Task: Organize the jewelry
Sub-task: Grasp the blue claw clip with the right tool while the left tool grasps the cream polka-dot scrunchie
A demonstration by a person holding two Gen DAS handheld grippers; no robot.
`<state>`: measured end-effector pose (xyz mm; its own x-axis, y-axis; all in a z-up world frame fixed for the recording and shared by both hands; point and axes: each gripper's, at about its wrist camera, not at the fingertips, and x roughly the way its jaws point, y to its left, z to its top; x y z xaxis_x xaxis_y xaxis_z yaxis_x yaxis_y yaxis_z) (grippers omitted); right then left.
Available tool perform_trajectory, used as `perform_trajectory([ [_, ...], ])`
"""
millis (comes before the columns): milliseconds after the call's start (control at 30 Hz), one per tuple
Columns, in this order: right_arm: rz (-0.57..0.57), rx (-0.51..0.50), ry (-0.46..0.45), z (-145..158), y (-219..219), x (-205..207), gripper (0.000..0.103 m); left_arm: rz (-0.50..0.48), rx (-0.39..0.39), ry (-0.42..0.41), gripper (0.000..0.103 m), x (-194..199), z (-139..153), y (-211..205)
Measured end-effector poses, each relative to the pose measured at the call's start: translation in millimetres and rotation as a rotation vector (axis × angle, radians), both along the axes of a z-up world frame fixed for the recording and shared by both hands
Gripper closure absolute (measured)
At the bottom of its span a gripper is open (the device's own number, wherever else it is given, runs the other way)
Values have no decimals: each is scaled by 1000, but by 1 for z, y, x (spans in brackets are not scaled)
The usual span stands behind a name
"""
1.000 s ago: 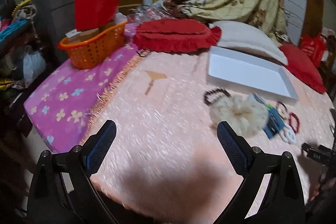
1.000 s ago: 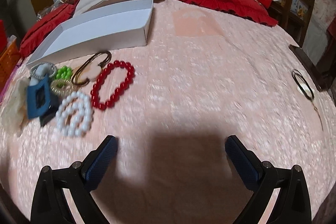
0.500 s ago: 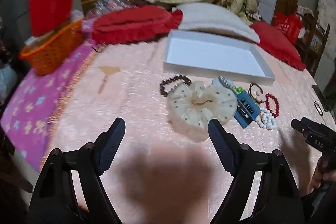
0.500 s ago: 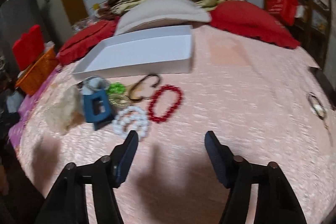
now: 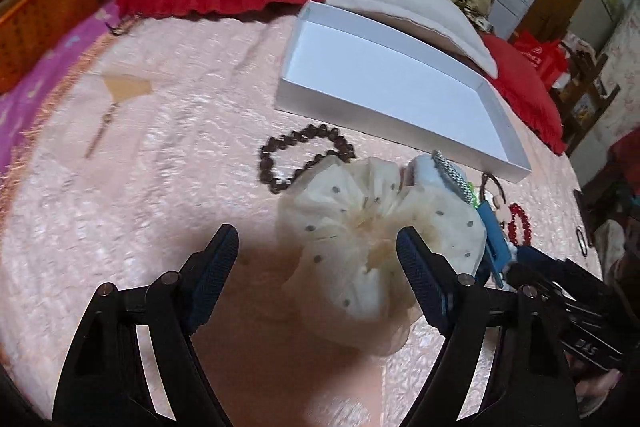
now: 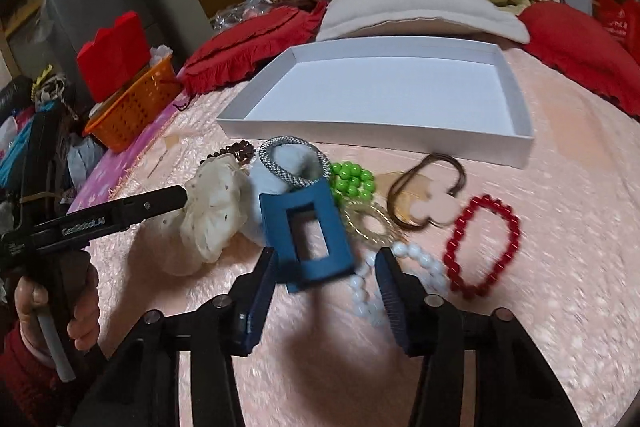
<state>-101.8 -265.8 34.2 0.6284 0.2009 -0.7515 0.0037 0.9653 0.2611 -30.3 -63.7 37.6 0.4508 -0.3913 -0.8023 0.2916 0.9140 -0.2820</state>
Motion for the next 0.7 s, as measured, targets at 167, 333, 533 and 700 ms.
perform_trajectory([
  [167,-21,21,16,-7,2,13,63,-57,-6,46,25,1,-14,-15],
  [333,-21,24,28,-6,4,18,84,-60,29,42,87,-2,-19,-20],
  [533,6,21,10,1,13,6,91,-67,-2,12,90,-21,5,-9],
  [700,29,27,-43,23,22,-11,96,-76,-23,-55,90,-44,39,1],
])
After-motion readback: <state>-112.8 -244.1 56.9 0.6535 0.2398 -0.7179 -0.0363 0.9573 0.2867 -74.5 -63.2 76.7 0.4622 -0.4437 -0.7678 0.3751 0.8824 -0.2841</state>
